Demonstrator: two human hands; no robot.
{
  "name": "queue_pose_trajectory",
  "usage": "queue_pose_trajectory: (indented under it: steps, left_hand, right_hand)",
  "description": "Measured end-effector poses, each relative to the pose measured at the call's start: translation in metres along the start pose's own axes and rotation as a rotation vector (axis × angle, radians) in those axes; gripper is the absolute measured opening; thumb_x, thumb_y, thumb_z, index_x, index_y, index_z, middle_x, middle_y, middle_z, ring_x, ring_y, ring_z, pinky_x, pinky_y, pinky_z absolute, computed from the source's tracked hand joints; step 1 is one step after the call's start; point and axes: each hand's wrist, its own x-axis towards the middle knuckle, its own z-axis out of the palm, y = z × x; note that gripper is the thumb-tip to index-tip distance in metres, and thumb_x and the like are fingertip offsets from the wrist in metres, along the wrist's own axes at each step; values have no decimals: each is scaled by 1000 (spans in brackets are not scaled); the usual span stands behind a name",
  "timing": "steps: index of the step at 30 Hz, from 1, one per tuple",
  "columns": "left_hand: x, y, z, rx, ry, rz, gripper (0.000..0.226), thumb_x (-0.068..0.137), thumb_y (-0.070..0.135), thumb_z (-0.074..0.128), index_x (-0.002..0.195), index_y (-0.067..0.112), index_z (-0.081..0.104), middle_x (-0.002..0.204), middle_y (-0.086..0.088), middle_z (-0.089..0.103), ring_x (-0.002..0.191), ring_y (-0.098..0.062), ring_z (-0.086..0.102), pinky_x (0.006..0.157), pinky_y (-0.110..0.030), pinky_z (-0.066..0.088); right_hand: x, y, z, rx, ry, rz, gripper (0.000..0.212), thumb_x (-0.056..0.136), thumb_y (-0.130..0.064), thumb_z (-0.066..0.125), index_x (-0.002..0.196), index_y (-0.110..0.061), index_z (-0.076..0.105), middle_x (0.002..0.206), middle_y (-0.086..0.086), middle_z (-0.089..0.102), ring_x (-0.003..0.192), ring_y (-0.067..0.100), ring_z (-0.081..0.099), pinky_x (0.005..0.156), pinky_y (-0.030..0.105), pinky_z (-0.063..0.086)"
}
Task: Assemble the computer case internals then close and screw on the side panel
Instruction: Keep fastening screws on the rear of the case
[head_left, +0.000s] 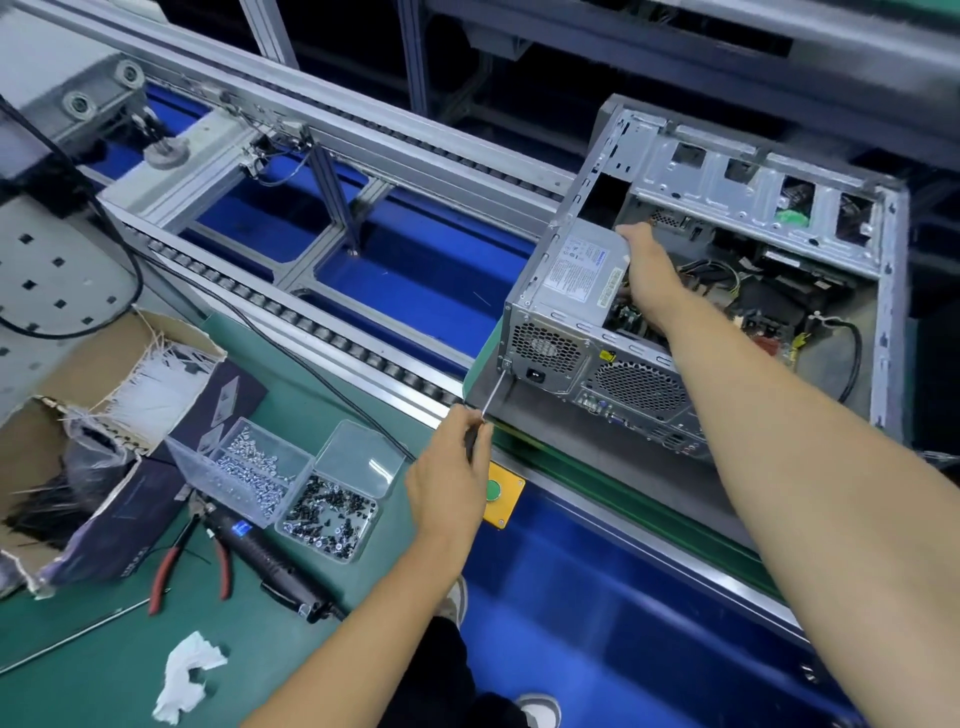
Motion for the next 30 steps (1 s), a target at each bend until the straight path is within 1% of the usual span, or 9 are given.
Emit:
queue_pose_trajectory:
  steps: [3, 6, 10, 14, 18, 21, 23, 26, 30]
  left_hand:
    - [-24, 13, -14, -270, -26, -24, 9, 101, 46, 52, 107, 47, 45, 92, 25, 63, 79, -1, 61, 65, -31, 50]
    - [-25, 47, -27, -570, -112, 93, 22, 100, 38, 44, 116, 50, 35, 94, 14, 59, 81, -5, 59, 69, -20, 46]
    - [19, 134, -24, -712, -173, 283, 23, 101, 18, 42, 119, 28, 30, 101, 14, 57, 78, -7, 54, 71, -13, 42]
    - [45, 230, -11, -686, -305, 480, 24, 102, 18, 43, 112, 28, 23, 103, 6, 51, 85, -4, 55, 74, -32, 49]
    - [32, 301, 14, -528, -517, 619, 27, 103, 16, 43, 107, 28, 19, 93, -5, 56, 76, -22, 60, 66, -45, 51]
    - [15, 336, 38, -418, -744, 616, 33, 100, 23, 52, 118, 14, 26, 98, -12, 65, 82, -32, 66, 71, -51, 55]
    - [7, 351, 55, -254, -750, 728, 36, 94, 35, 60, 112, 14, 36, 100, -8, 62, 90, -31, 61, 78, -48, 52]
    - [2, 363, 89, 203, -630, 1020, 40, 90, 46, 62, 112, 15, 50, 111, -8, 56, 106, -31, 50, 90, -45, 43]
    - [-17, 380, 142, 922, -706, 1179, 30, 95, 39, 63, 117, 18, 63, 120, -6, 64, 117, -28, 54, 101, -41, 34]
  right_hand:
    - [-14, -20, -3, 84, 171, -33, 23, 79, -39, 36, 88, -19, 42, 90, -3, 54, 83, 17, 49, 75, 33, 40]
    - [-38, -47, -20, 127, 230, -79, 22, 77, -36, 42, 87, -16, 44, 91, -2, 54, 82, 15, 46, 78, 35, 36]
    - [-81, -69, -49, 269, 239, -59, 23, 98, -27, 44, 101, -11, 60, 95, 2, 68, 82, 17, 51, 74, 31, 42]
    - [-128, -65, -82, 260, 72, -18, 30, 96, -31, 44, 97, -11, 67, 85, -1, 71, 69, 14, 56, 61, 26, 45]
    - [-158, -54, -135, 221, 246, -28, 30, 81, -38, 55, 85, -19, 78, 89, 2, 73, 85, 25, 65, 77, 41, 51]
    - [-175, -36, -185, 261, 453, -64, 26, 85, -23, 57, 73, -27, 80, 81, -7, 75, 80, 13, 66, 75, 32, 50]
    - [-183, -16, -219, 266, 588, -40, 27, 89, -15, 54, 71, -19, 74, 77, -4, 75, 74, 12, 66, 72, 29, 50]
    - [-194, 22, -263, 315, 669, 79, 19, 95, -16, 45, 83, -10, 58, 64, 5, 72, 58, 21, 68, 61, 32, 55]
    - [-211, 85, -305, 139, 514, 242, 20, 97, -17, 42, 84, -11, 57, 51, 5, 54, 37, 20, 47, 46, 28, 41]
